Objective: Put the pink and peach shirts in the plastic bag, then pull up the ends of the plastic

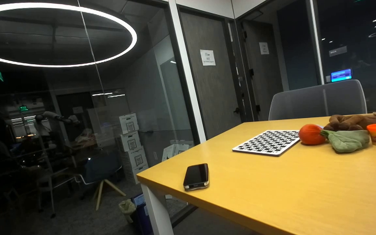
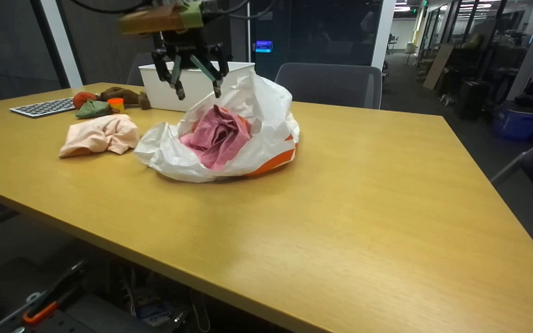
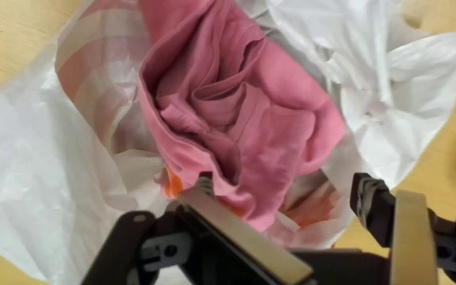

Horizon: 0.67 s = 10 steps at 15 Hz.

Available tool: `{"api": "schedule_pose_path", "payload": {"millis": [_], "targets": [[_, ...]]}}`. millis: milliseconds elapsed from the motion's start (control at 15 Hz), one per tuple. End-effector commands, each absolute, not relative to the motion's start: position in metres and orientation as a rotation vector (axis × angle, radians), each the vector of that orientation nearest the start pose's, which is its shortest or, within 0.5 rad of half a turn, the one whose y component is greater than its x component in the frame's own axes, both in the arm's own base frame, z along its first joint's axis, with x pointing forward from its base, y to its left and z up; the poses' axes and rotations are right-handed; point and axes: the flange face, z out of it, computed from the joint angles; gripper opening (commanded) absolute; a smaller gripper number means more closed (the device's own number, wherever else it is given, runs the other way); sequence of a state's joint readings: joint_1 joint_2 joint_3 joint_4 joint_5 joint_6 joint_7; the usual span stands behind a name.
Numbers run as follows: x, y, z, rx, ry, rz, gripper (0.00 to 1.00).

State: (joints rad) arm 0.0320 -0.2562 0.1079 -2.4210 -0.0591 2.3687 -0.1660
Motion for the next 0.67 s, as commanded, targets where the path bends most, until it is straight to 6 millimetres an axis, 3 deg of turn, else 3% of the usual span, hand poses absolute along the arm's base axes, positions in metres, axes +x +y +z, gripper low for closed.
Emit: {"api": "schedule_pose_path", "payload": {"millis": [0, 67, 267, 600], "targets": [[0.411, 0.08, 0.479, -3.008, -0.78, -0.244, 1.0], [0.399, 0.087, 0.489, -2.974, -0.849, -0.216, 1.0], [0.369, 0.126, 0.494, -2.888, -1.091, -0.171, 1.0], [0.332, 0.21, 0.472, -2.776, -1.398, -0.197, 1.0]]}}
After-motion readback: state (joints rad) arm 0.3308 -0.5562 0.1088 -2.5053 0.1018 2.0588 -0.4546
